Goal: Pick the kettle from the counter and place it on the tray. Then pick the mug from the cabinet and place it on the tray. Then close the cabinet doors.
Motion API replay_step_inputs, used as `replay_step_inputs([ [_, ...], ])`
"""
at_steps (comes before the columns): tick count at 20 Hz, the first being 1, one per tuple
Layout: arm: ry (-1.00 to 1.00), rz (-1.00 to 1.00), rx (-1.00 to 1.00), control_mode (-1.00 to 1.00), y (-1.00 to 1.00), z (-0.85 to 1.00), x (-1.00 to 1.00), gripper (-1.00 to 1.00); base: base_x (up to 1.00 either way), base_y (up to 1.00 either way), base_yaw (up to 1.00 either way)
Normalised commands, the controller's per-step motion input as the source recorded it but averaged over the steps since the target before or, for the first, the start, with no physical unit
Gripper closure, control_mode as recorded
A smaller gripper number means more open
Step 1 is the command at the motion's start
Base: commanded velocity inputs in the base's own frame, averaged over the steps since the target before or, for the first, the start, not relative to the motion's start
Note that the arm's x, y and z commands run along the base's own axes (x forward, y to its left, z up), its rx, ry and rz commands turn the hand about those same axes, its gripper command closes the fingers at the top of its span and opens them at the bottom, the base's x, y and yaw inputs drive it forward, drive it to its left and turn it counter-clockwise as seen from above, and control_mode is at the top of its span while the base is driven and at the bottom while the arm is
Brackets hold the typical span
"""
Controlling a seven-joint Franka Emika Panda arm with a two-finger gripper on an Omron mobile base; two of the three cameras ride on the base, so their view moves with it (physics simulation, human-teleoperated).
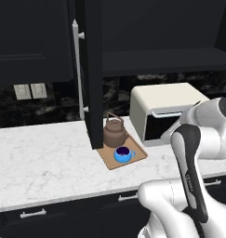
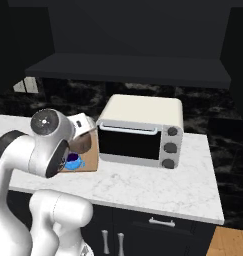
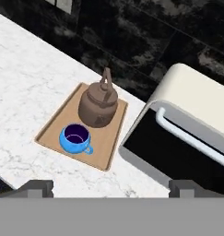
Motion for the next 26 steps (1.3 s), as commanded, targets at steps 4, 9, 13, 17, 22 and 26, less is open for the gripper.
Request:
replay_step_inputs([
  [4,-0.18,-0.21,0.22,-1.0,-0.66,-0.02,-0.55,-1.0,0.0,0.0,0.0],
  [9,-0.15,-0.18,0.18,-1.0,-0.64,-0.03,-0.65,-1.0,0.0,0.0,0.0],
  [13,-0.16,-0.24,0.16,-1.0,-0.55,0.05,-0.6,-1.0,0.0,0.0,0.0],
  [17,-0.11,-0.19,0.15,-1.0,-0.55,0.35,-0.06,-1.0,0.0,0.0,0.0],
  [22,-0.12,-0.04,0.16,-1.0,-0.62,0.4,0.01,-1.0,0.0,0.0,0.0],
  [26,-0.12,0.0,0.18,-1.0,-0.77,0.16,0.0,-1.0,0.0,0.0,0.0],
])
